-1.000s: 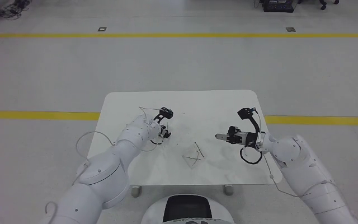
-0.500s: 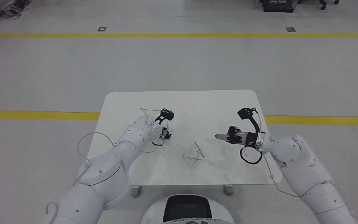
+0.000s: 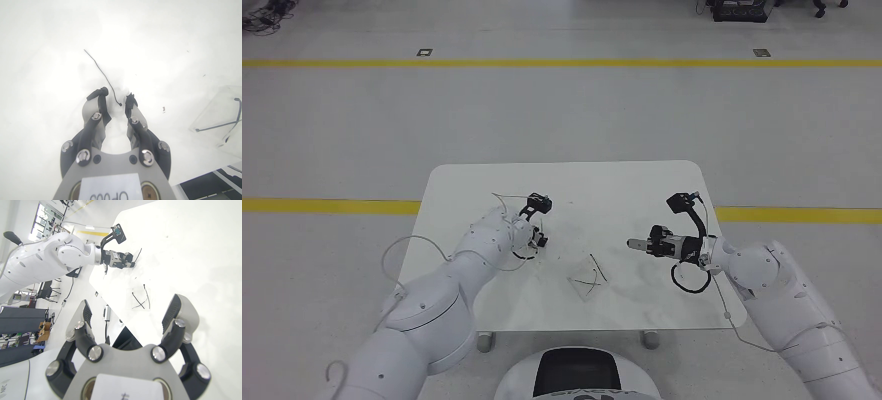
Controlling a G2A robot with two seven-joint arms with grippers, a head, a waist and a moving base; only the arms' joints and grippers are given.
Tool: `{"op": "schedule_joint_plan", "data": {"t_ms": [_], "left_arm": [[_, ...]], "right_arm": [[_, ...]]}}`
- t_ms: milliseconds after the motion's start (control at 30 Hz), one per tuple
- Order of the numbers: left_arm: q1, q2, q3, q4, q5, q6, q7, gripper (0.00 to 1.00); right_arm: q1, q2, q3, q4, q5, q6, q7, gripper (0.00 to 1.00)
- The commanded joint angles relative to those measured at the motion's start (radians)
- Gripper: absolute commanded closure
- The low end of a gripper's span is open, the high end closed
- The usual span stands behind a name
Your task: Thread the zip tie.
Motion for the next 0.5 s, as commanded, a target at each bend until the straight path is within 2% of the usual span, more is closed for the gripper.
{"op": "schedule_joint_plan", "data": {"t_ms": [0, 200, 467], "left_arm": [[-0.001, -0.001, 0.001, 0.001, 0.000, 0.002, -0.002, 0.75], [-0.001, -0.004, 0.003, 0.004, -0.001, 0.004, -0.007, 0.75], [-0.003, -0.008, 0.007, 0.007, 0.000, 0.014, -0.011, 0.86]], "right_arm": [[0.000, 0.000, 0.000, 0.000, 0.000, 0.000, 0.000, 0.00], [0.000, 0.000, 0.000, 0.000, 0.000, 0.000, 0.000, 0.00], [0.000, 0.000, 0.000, 0.000, 0.000, 0.000, 0.000, 0.00]]}}
